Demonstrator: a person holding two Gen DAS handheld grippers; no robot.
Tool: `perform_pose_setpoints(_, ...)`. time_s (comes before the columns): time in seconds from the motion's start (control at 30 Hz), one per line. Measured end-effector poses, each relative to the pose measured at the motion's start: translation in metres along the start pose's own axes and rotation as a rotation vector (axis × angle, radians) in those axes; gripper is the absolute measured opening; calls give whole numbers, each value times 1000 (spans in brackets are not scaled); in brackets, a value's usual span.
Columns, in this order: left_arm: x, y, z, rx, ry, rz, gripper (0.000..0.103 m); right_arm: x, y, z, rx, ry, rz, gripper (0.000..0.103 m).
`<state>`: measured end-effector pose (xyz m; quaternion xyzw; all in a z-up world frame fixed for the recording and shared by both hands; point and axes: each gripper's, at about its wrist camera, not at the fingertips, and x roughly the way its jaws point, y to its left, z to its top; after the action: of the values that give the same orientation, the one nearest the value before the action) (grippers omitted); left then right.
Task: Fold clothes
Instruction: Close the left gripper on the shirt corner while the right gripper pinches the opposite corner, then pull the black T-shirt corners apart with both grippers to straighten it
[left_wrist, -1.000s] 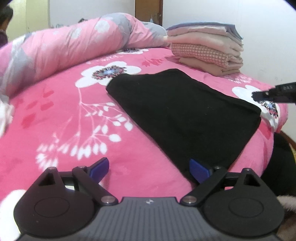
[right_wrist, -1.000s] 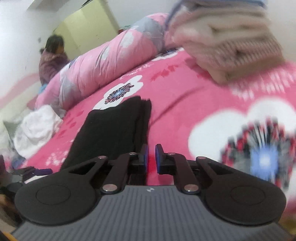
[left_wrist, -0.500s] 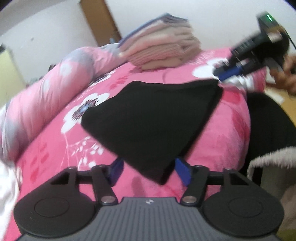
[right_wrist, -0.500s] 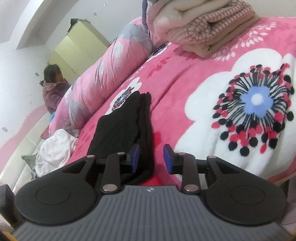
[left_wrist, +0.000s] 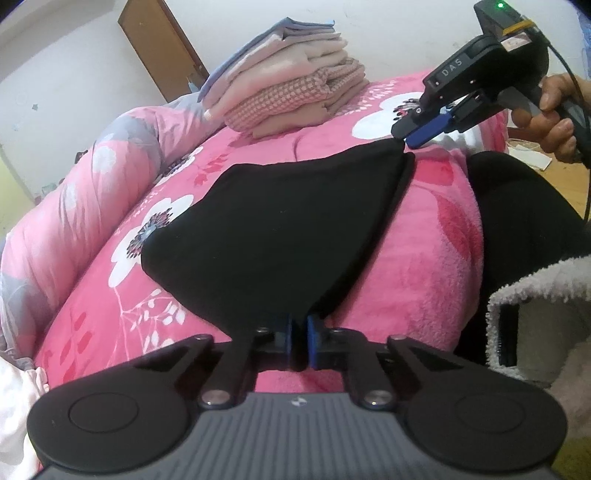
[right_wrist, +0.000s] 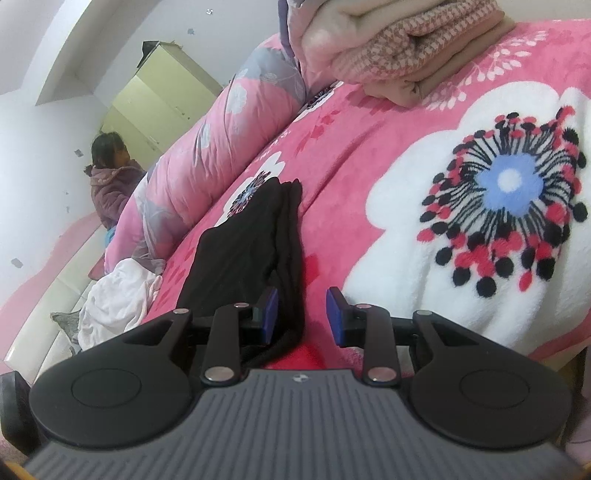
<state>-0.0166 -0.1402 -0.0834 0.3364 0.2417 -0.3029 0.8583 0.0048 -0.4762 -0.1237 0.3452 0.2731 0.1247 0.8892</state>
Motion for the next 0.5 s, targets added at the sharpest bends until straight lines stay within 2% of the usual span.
perform_pose_setpoints(0.17,-12,9,0,-27,-37,-4,4,0,1,0,2,-2,2,28)
perform_pose_setpoints(0.5,-21,16,-1,-39,-52,-3,4,5,8,0,-2,8,31,28)
